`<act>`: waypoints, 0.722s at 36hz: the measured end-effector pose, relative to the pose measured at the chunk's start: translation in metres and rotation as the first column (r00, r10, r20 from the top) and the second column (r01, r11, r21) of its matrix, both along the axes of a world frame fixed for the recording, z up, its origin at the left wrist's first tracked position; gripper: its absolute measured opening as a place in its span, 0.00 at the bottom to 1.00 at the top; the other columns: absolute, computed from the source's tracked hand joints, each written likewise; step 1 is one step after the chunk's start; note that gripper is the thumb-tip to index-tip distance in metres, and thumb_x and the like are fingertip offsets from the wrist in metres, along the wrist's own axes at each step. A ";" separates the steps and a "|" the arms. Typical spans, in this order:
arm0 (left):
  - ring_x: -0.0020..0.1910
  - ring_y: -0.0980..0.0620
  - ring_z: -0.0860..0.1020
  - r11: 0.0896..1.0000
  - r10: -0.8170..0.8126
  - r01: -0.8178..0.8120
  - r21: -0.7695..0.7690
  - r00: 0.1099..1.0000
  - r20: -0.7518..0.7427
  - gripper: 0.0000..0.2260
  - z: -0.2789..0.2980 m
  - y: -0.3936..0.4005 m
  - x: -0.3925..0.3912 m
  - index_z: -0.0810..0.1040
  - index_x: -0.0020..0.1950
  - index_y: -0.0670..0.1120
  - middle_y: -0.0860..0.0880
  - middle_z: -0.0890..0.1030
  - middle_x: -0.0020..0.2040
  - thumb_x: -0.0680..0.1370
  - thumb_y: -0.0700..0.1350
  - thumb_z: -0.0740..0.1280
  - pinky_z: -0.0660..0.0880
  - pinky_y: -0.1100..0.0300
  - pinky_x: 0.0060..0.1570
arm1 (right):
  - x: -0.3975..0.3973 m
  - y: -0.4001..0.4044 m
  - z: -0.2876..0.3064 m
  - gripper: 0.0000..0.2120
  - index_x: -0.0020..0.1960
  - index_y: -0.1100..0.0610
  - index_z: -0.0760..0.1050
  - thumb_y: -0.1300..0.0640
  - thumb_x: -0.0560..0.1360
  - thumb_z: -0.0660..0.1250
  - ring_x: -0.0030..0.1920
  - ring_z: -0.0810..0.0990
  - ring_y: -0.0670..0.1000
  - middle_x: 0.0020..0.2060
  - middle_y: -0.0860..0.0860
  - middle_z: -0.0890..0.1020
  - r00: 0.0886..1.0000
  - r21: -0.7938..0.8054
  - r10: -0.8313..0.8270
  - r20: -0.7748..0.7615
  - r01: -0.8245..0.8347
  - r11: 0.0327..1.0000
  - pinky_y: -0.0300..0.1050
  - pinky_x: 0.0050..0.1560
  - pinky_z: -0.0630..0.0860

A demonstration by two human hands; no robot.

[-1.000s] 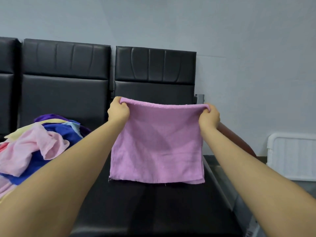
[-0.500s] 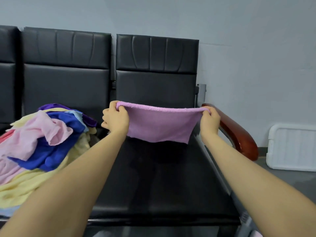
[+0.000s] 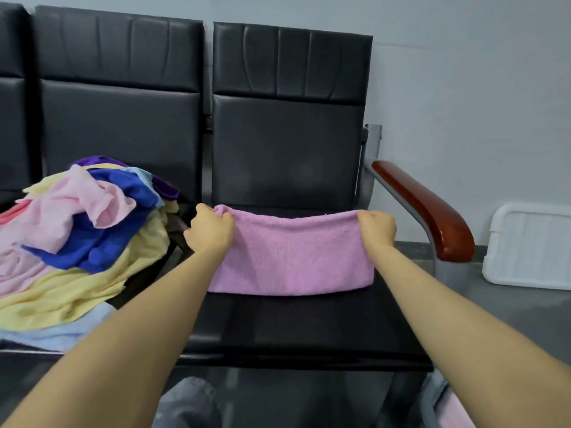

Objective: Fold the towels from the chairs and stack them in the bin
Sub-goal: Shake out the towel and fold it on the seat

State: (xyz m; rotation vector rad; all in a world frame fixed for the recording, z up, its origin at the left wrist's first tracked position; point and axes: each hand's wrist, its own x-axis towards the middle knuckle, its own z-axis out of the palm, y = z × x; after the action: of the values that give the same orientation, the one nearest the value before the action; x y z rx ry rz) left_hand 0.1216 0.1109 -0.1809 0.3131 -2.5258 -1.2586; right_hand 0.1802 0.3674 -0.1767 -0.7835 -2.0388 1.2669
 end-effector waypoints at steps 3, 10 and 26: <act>0.55 0.38 0.75 0.997 -0.040 0.048 -0.063 0.992 0.122 0.14 -0.019 0.000 -0.016 0.73 0.56 0.39 0.39 0.78 0.55 0.80 0.48 0.56 0.70 0.50 0.58 | -0.011 0.002 -0.016 0.16 0.31 0.54 0.65 0.61 0.77 0.60 0.32 0.66 0.49 0.29 0.50 0.68 0.991 0.016 0.052 0.120 -0.054 0.998 0.43 0.32 0.62; 0.56 0.36 0.75 0.988 -0.077 0.109 -0.110 0.961 0.267 0.17 -0.052 -0.001 -0.040 0.73 0.58 0.36 0.37 0.77 0.57 0.82 0.49 0.55 0.71 0.49 0.54 | -0.035 0.002 -0.049 0.19 0.31 0.54 0.60 0.59 0.80 0.57 0.29 0.64 0.49 0.30 0.51 0.66 0.965 0.065 0.055 0.256 -0.074 0.995 0.44 0.28 0.57; 0.55 0.37 0.76 0.977 0.046 -0.004 -0.214 0.981 0.190 0.16 -0.060 0.004 -0.088 0.72 0.61 0.39 0.39 0.76 0.58 0.81 0.49 0.56 0.69 0.52 0.49 | -0.085 0.007 -0.060 0.10 0.46 0.60 0.70 0.57 0.82 0.55 0.42 0.75 0.54 0.40 0.54 0.74 0.993 0.154 0.043 0.113 -0.060 0.986 0.43 0.37 0.66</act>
State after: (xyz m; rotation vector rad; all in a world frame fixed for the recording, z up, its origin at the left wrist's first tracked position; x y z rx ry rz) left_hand 0.0332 0.1146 -0.2412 0.4354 -2.7814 -0.9772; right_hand 0.0953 0.3746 -0.2366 -0.7447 -2.2295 1.0957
